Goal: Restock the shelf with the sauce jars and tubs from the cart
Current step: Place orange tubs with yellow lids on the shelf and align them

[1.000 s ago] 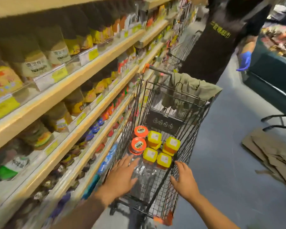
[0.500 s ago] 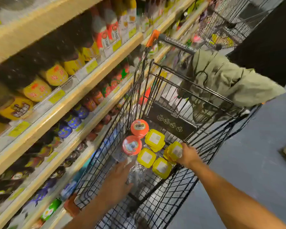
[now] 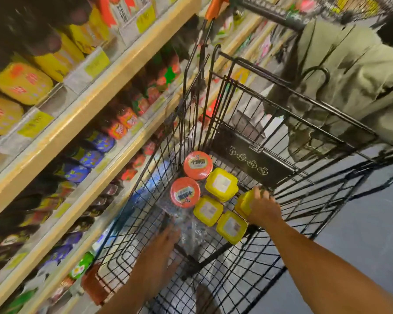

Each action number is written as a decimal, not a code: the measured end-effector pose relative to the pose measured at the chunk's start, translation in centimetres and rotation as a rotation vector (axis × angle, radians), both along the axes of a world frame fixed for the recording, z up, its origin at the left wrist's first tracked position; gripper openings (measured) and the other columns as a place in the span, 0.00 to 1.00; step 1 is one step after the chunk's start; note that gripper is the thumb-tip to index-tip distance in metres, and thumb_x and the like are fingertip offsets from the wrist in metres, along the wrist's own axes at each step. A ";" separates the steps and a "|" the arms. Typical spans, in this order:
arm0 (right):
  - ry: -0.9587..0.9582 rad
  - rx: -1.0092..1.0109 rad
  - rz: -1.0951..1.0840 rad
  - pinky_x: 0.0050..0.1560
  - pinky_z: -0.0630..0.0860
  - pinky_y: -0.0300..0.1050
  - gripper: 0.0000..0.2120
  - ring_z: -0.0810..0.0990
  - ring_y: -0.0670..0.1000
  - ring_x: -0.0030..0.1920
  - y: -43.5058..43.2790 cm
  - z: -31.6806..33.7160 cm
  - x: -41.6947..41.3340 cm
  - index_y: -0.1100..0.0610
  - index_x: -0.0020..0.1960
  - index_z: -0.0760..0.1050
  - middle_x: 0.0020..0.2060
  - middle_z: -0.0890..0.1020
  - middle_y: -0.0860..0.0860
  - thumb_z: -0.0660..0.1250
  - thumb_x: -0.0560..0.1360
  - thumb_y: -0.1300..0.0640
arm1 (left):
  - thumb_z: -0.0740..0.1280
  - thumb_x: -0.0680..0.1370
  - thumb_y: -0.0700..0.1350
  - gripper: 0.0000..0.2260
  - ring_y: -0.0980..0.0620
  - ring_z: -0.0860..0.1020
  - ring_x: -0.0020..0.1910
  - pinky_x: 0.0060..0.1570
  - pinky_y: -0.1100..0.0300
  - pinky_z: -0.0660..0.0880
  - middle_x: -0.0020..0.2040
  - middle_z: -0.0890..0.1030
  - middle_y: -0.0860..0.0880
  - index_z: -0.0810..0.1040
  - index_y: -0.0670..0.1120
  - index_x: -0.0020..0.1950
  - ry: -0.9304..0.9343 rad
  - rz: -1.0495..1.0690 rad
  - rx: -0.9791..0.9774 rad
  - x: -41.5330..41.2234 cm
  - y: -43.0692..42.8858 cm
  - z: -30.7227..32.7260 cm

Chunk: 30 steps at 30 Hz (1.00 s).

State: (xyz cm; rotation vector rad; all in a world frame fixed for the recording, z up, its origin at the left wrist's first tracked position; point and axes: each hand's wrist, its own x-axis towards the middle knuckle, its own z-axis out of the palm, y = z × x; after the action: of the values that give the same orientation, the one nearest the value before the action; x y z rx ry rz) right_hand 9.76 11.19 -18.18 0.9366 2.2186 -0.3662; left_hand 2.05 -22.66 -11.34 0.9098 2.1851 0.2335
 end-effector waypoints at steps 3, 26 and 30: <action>0.011 -0.002 0.014 0.66 0.71 0.54 0.45 0.67 0.61 0.71 0.3 0.1 -0.1 0.55 0.79 0.48 0.73 0.63 0.60 0.69 0.72 0.44 | 0.67 0.79 0.51 0.33 0.47 0.65 0.76 0.70 0.52 0.70 0.81 0.58 0.52 0.56 0.57 0.81 0.044 -0.043 -0.021 -0.9 1.5 -1.4; -0.103 -0.095 -0.071 0.68 0.68 0.58 0.56 0.59 0.61 0.74 4.6 2.0 -0.1 0.48 0.79 0.42 0.75 0.57 0.57 0.73 0.64 0.33 | 0.68 0.79 0.49 0.43 0.40 0.49 0.81 0.77 0.40 0.51 0.81 0.53 0.39 0.41 0.42 0.82 0.472 -0.742 -0.367 -8.2 25.7 -8.5; -0.082 -0.090 -0.039 0.68 0.69 0.58 0.56 0.59 0.60 0.74 4.6 2.5 -0.2 0.47 0.78 0.42 0.75 0.57 0.56 0.74 0.65 0.35 | 0.74 0.73 0.55 0.47 0.40 0.61 0.76 0.76 0.44 0.57 0.75 0.63 0.38 0.50 0.40 0.81 0.458 -0.720 -0.245 -8.3 24.8 -7.7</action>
State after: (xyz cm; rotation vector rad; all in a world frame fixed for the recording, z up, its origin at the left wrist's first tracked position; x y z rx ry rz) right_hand 9.52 15.77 -15.67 0.9309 2.0942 -0.4345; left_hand -6.23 2.11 -19.08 1.6403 2.0444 -0.6278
